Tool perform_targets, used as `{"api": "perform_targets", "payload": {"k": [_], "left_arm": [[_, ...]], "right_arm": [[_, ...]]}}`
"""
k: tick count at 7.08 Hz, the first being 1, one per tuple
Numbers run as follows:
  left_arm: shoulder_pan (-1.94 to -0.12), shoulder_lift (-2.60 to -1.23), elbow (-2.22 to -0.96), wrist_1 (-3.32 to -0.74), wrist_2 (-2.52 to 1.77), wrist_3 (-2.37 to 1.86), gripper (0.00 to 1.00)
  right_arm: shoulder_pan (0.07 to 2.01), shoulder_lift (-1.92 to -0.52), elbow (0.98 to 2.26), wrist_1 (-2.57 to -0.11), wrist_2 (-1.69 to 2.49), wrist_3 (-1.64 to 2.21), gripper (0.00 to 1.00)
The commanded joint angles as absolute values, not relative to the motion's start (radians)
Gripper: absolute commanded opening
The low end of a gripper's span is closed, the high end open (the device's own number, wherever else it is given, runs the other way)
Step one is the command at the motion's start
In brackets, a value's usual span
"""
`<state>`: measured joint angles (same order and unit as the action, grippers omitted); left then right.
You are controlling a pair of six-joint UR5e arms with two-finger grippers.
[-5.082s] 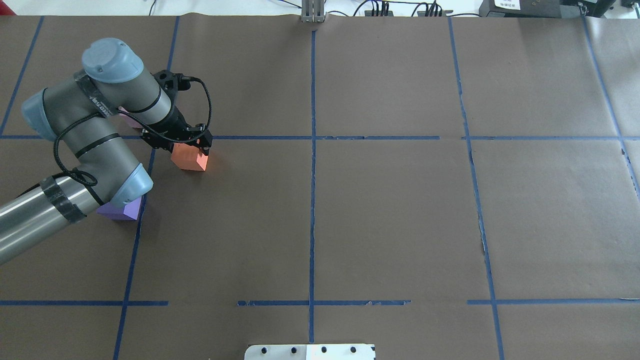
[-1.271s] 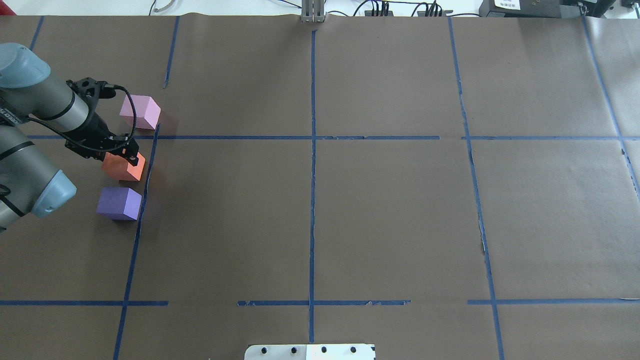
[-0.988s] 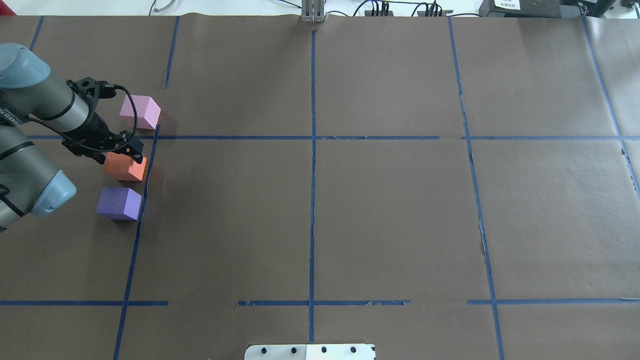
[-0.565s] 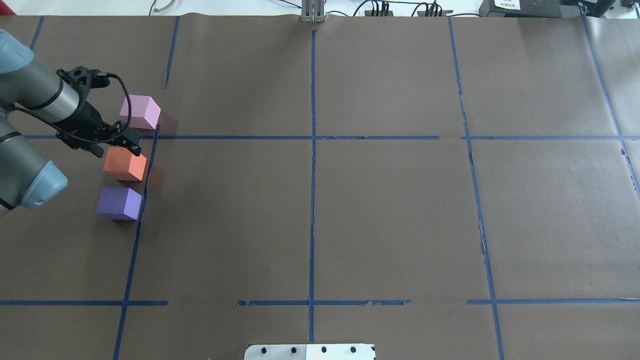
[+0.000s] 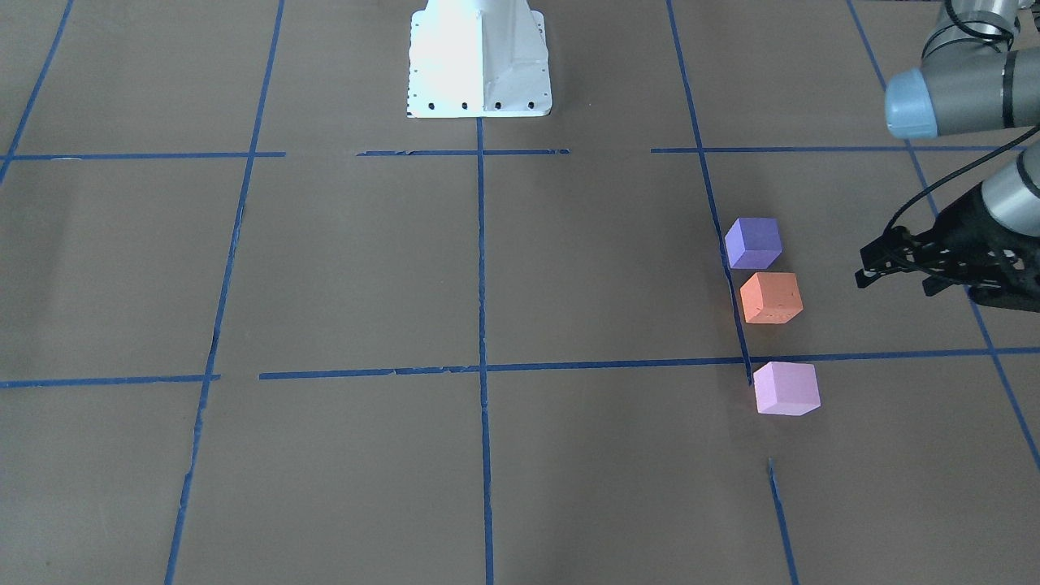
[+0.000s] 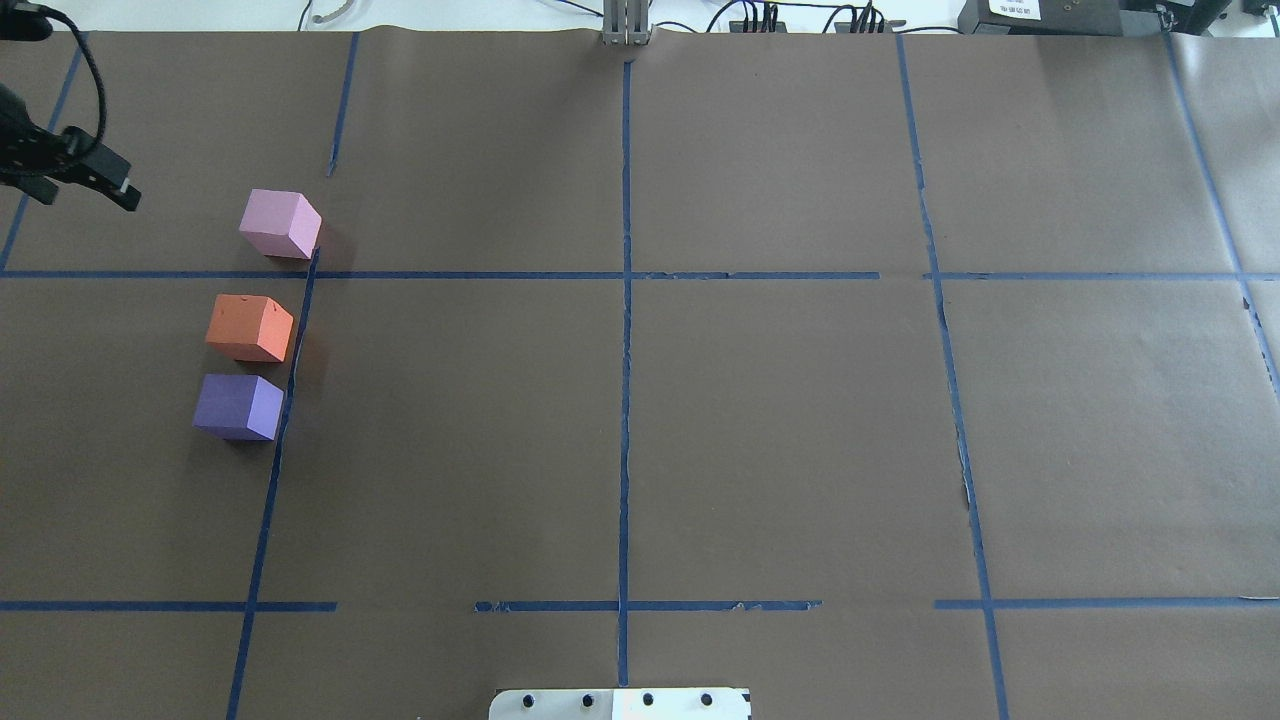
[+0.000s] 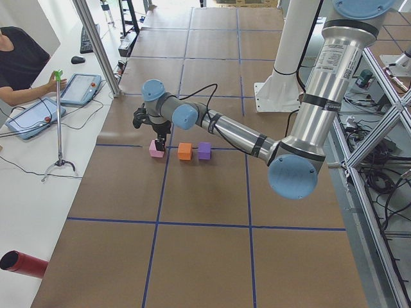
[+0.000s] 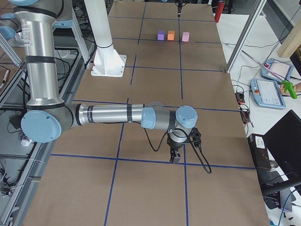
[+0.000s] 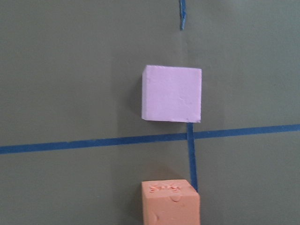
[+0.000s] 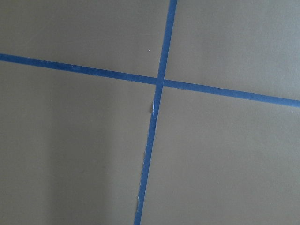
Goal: Arrange blocks in a line
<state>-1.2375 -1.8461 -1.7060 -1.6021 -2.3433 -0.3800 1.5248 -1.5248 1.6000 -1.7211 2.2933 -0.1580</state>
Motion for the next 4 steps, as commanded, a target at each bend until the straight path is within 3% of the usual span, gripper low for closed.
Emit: {"api": "perform_targets", "payload": {"k": [1,4], "left_arm": [[-1.357,-1.762,-1.704,-1.581,-2.275,-0.063,1.0],[-1.546,-1.662,-1.562,-1.674,-2.278,0.26,1.0]], "right_arm": [[1.525,-1.525,1.6,-1.721,2.293,-0.158,1.0],[1.525,-1.525,1.6,-1.721,2.293,-0.158,1.0]]}}
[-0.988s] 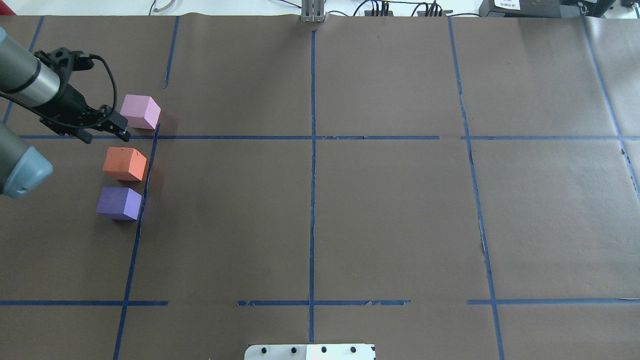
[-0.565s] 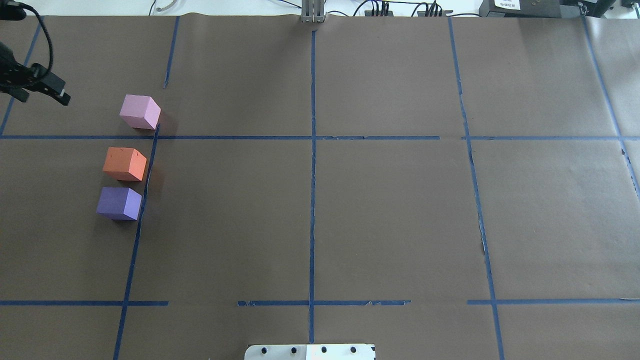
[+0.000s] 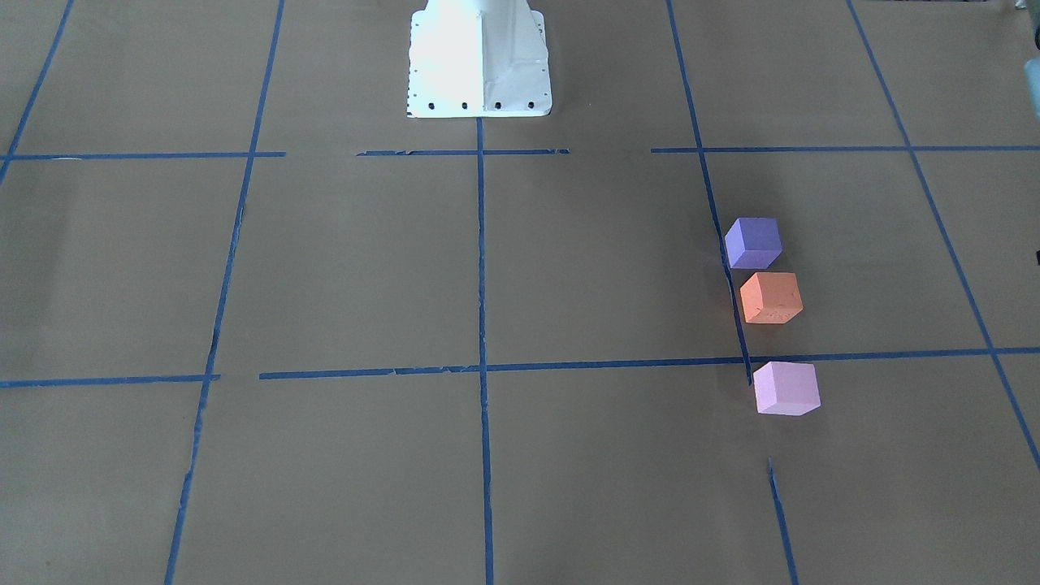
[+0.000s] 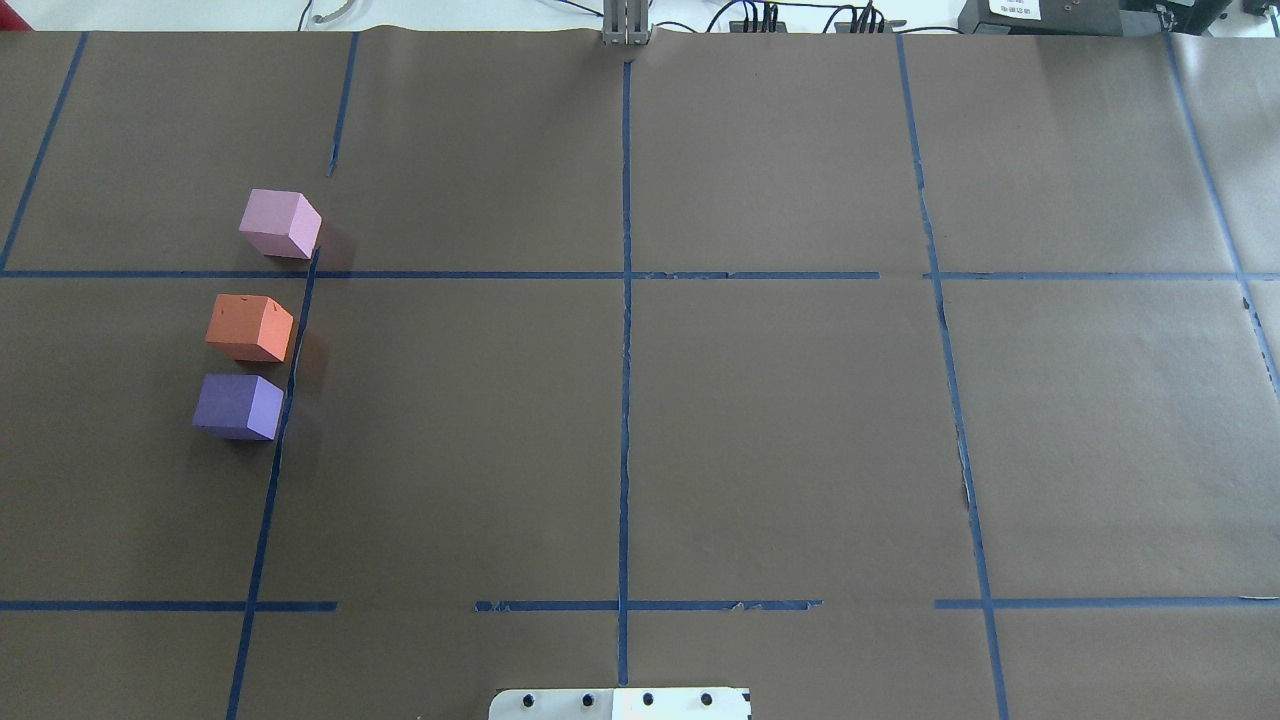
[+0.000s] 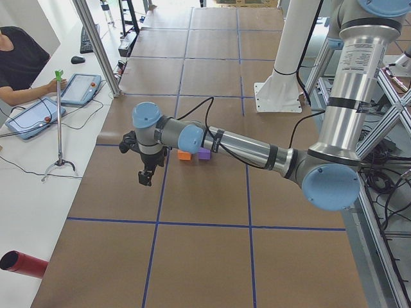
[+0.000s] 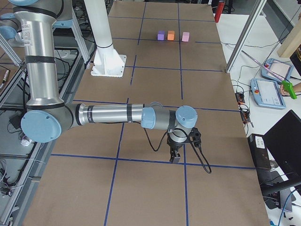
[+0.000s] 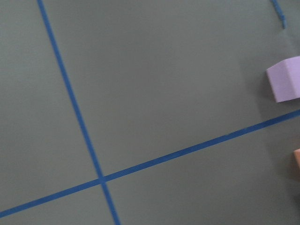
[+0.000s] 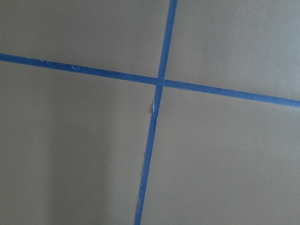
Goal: Arrange blocks in a line
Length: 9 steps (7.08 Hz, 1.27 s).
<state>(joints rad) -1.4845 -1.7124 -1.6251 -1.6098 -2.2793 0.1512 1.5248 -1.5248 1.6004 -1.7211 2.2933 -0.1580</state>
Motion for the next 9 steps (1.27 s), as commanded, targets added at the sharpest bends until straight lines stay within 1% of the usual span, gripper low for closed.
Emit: {"api": "perform_targets", "payload": {"k": [1,2,4,7,9], "left_arm": [[-1.564,-1.622,-1.507,-1.771,-2.283,0.267,1.0],[-1.58,-1.579,-1.468,-1.864,-2.284,0.265,1.0],[-1.58,-1.555,-1.465,-1.887,-2.286,0.253,1.0],[-1.578,-1.575,-1.48,-1.852,-2.301,0.164,1.0],[-1.578,-1.578,-1.532,-1.734,-2.361,0.135,1.0]], "right_arm": [[1.525,-1.525,1.6,-1.721,2.293,-0.158,1.0],[1.525,-1.525,1.6,-1.721,2.293,-0.158,1.0],[1.525,-1.525,1.6,-1.721,2.293,-0.158,1.0],[1.525,-1.525,1.6,-1.721,2.293,-0.158,1.0],[1.525,-1.525,1.6,-1.721,2.293,-0.158,1.0]]}}
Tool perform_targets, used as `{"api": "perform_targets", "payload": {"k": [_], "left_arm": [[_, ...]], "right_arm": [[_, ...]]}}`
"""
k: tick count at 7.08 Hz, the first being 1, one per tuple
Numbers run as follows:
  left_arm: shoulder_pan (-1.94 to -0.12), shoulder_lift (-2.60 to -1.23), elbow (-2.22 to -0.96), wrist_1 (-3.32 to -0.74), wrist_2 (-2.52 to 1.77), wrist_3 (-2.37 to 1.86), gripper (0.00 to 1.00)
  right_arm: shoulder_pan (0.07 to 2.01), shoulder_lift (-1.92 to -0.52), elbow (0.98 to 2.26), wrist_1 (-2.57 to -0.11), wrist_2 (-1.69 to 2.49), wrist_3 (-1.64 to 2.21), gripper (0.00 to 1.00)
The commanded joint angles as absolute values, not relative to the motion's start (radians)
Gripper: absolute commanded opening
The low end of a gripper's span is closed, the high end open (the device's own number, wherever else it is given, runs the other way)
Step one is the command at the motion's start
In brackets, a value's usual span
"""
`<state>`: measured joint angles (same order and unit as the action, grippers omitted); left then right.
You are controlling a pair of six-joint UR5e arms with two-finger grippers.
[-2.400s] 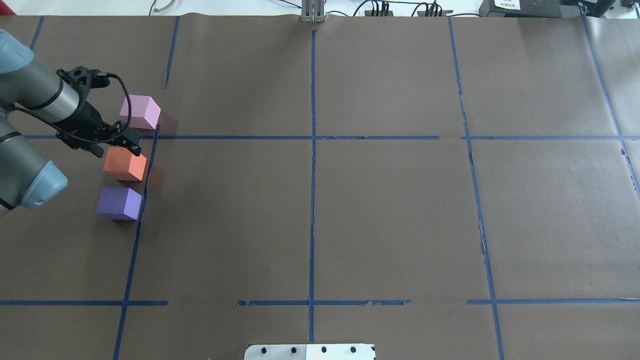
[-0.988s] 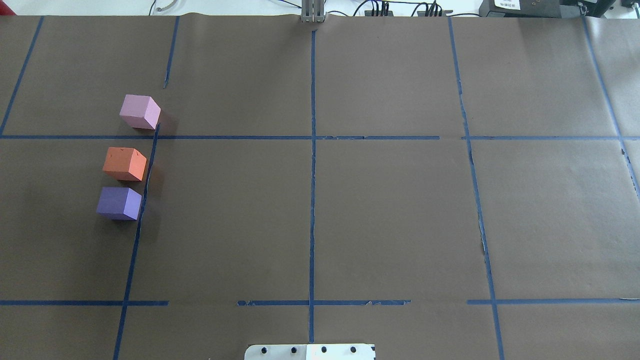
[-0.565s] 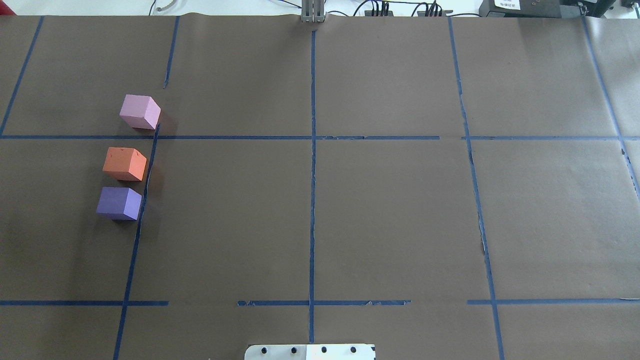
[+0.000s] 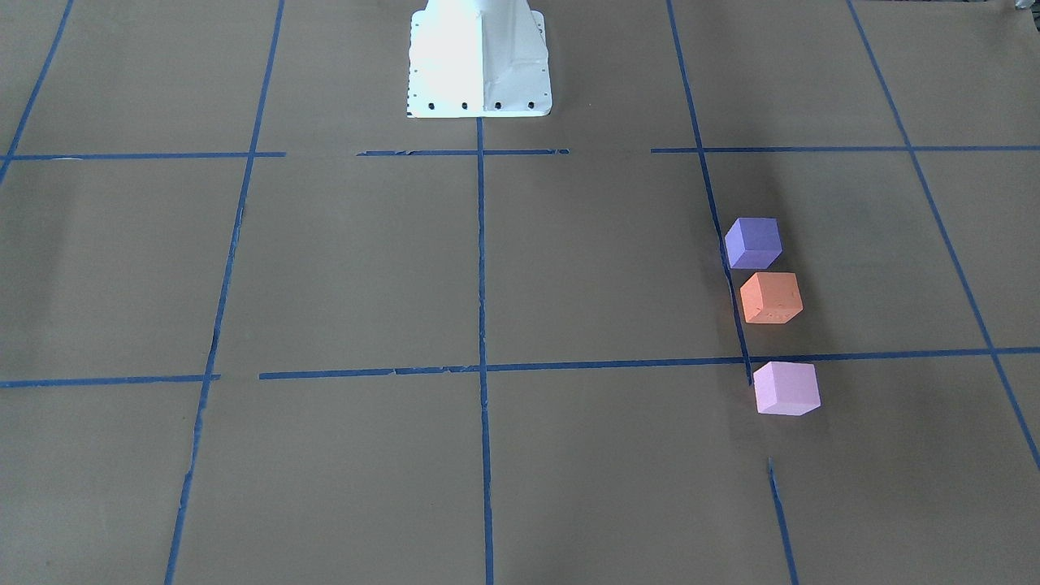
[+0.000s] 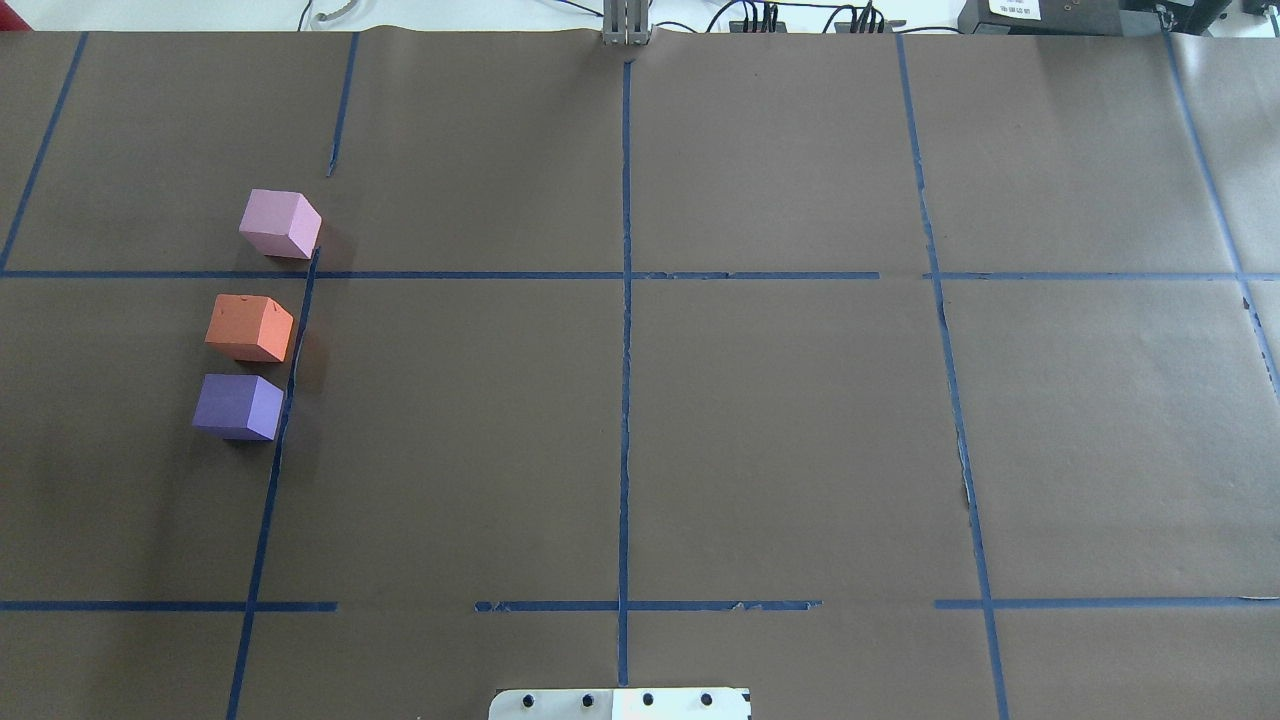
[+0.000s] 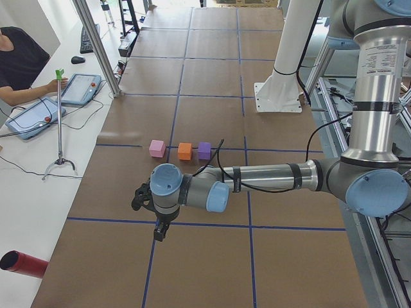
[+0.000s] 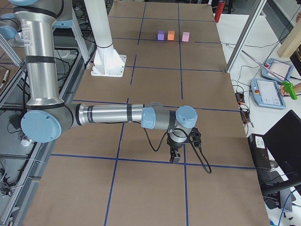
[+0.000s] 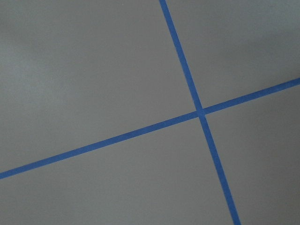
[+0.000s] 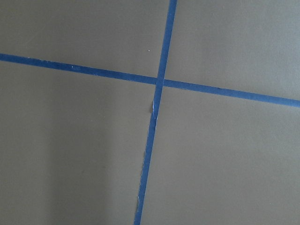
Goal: Arrange blocks in a line
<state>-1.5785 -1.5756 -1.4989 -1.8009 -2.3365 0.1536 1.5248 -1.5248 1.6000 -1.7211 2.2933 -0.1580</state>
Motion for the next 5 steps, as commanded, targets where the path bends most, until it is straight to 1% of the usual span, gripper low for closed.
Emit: {"api": "perform_targets", "payload": {"k": [1,5], "left_arm": [[-1.578,-1.578,-1.552,-1.671,-2.361,0.129,1.0],[-1.575,-1.585,-1.548,-1.658,-2.355,0.124,1.0]], "right_arm": [[1.525,-1.525,1.6,-1.721,2.293,-0.158,1.0],[1.525,-1.525,1.6,-1.721,2.293,-0.158,1.0]]}}
